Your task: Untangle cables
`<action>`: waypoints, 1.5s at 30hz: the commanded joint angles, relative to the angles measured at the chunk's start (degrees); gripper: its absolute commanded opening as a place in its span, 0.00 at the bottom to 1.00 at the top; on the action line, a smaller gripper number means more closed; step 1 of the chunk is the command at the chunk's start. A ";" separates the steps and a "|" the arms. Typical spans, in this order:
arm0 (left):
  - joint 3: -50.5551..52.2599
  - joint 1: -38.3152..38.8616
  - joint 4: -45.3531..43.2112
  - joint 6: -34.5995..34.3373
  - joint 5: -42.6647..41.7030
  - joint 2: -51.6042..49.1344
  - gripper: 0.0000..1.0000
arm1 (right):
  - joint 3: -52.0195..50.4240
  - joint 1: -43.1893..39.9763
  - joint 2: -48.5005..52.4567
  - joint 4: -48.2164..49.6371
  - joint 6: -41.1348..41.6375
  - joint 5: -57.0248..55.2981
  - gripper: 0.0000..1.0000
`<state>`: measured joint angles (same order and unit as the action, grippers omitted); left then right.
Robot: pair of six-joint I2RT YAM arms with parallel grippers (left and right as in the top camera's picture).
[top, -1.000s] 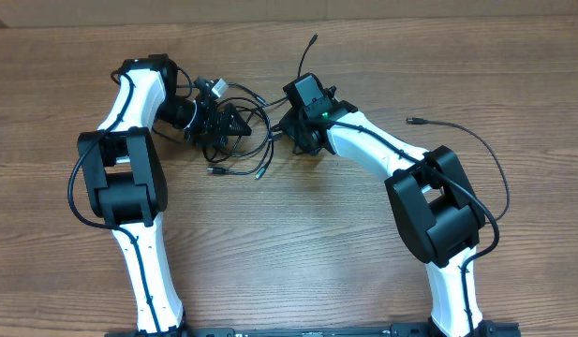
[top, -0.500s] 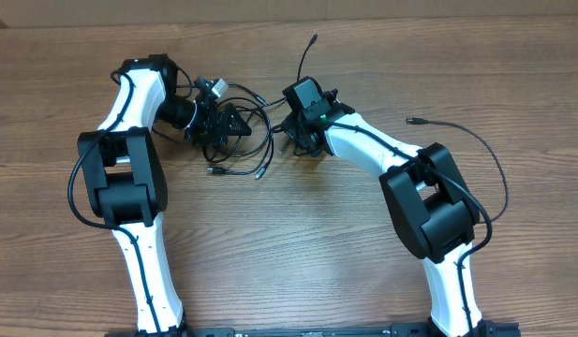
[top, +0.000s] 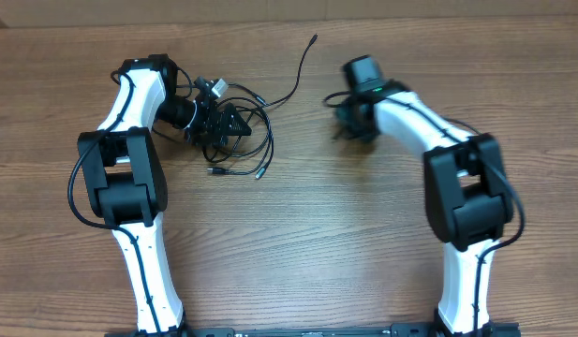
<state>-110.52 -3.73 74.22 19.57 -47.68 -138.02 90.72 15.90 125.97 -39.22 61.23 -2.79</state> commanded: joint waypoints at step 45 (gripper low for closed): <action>-0.20 0.55 -0.59 -0.55 0.09 0.31 1.00 | 18.86 -20.65 0.04 -30.77 -28.89 5.66 1.00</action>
<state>-110.52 -3.73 73.71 19.57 -47.68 -138.02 107.39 -5.78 125.86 -69.67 35.42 -2.66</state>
